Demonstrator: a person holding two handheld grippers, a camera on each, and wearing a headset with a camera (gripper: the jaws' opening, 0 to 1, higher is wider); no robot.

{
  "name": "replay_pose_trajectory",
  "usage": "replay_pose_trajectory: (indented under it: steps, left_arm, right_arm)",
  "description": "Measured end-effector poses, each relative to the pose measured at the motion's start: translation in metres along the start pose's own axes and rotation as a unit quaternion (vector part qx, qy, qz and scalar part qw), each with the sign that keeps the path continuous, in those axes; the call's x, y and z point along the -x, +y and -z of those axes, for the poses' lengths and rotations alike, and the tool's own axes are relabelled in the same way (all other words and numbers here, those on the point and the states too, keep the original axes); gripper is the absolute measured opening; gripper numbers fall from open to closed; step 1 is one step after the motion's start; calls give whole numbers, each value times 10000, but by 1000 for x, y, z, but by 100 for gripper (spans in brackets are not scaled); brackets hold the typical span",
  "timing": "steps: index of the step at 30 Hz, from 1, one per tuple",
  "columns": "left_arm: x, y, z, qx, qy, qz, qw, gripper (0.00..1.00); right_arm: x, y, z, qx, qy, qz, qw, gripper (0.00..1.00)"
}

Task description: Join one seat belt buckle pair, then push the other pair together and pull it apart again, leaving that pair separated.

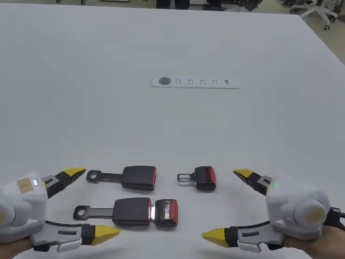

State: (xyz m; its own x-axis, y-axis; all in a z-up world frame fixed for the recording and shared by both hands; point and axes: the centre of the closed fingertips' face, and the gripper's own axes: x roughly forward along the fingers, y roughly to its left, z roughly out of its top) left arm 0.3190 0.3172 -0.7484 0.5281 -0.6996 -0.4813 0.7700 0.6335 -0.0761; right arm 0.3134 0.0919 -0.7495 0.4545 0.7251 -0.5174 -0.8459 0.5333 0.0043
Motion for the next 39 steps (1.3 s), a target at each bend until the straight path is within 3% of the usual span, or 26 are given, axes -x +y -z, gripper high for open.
replay_pose_trajectory:
  steps: [4,6,9,12,16,23,29,39]
  left_arm:
    - [3,-2,-1,118,-218,-117,9996,100]
    - [5,4,1,193,-330,-207,9991,100]
    - [8,-3,-3,305,-438,-241,9983,100]
    - [8,-12,0,315,-286,-215,9989,100]
    - [9,-18,-5,261,-314,-213,9989,100]
    - [11,-17,-15,266,-424,-266,9984,100]
    - [11,-13,-15,245,-433,-266,9984,100]
    - [13,-10,-18,197,-509,-296,9981,99]
  right_arm:
    - [-1,0,4,-57,-82,10,9999,99]
    - [-3,-1,5,-107,-150,34,9998,99]
    - [0,2,2,-154,-214,58,9996,99]
    - [0,6,2,-97,-238,60,9997,99]
    - [1,8,-1,-107,-357,64,9993,99]
    - [3,5,-4,-83,-480,128,9987,99]
    - [4,7,-1,-80,-351,118,9993,99]
    - [4,5,-2,-89,-443,135,9989,99]
